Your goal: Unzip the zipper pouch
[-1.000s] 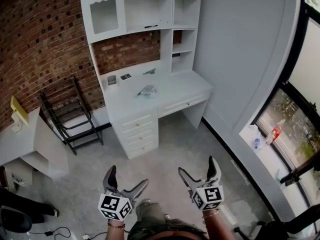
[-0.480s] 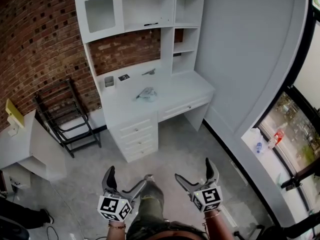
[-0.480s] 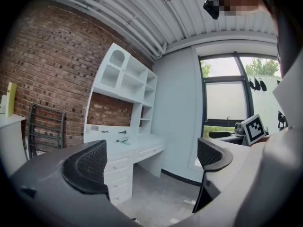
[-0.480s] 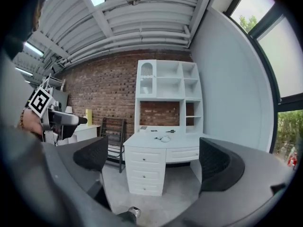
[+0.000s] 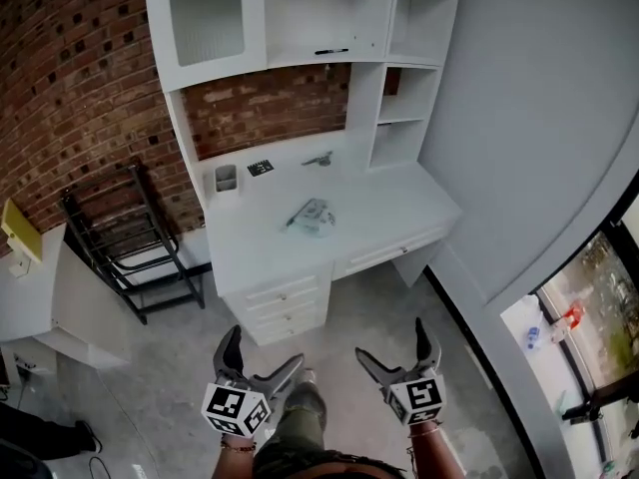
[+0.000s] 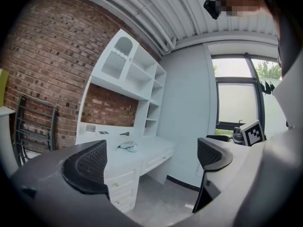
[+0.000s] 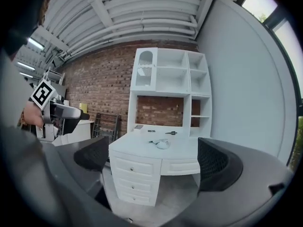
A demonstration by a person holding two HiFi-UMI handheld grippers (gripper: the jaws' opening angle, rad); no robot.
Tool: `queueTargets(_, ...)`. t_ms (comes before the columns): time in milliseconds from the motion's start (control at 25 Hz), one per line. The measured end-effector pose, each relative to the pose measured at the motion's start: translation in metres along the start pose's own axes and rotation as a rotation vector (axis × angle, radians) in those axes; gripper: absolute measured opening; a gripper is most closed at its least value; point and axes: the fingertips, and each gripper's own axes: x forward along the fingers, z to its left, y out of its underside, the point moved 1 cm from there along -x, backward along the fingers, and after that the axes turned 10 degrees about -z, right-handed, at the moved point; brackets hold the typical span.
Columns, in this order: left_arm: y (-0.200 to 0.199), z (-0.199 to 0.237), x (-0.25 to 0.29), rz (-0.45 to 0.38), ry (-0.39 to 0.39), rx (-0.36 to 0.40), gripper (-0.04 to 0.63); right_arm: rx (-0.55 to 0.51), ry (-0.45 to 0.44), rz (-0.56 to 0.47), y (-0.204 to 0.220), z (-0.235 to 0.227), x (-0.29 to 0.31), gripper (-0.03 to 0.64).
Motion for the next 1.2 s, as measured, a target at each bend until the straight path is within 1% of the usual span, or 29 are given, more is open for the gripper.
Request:
queueTargets(120,-0.004,0.04,0.043,0.016,-0.009,-0.005,0.568,0.027,-0.016,0.027,0.003,-0.012,0.057,0.568)
queueTargets(240,-0.005,0.079,0.102,0.022,-0.019,-0.008,0.568,0.032,-0.029,0.042,0.017,-0.037,0.117,0.568)
queueTargets(360,-0.012,0.11,0.153,0.019,0.005,-0.033,0.568,0.066,-0.007,0.061,0.025,-0.058,0.168,0.566)
queueTargets(480,-0.018,0.131,0.194,0.028,0.041,-0.016,0.568,0.076,0.009,0.066,0.027,-0.076,0.213,0.566)
queueTargets(560,-0.016,0.145,0.215,0.037,0.051,-0.017,0.568,0.073,0.013,0.073,0.03,-0.087,0.24,0.566)
queueTargets(760,-0.006,0.183,0.243,0.05,0.03,-0.064,0.568,0.095,0.01,0.081,0.037,-0.102,0.289,0.565)
queueTargets(1000,0.003,0.206,0.243,0.079,0.002,-0.057,0.568,0.106,-0.015,0.104,0.045,-0.11,0.325,0.563)
queueTargets(1080,0.004,0.214,0.242,0.083,-0.019,-0.066,0.568,0.107,-0.031,0.109,0.047,-0.11,0.337,0.563)
queueTargets(1200,0.003,0.223,0.245,0.077,-0.053,-0.057,0.568,0.11,-0.067,0.122,0.053,-0.114,0.356,0.563)
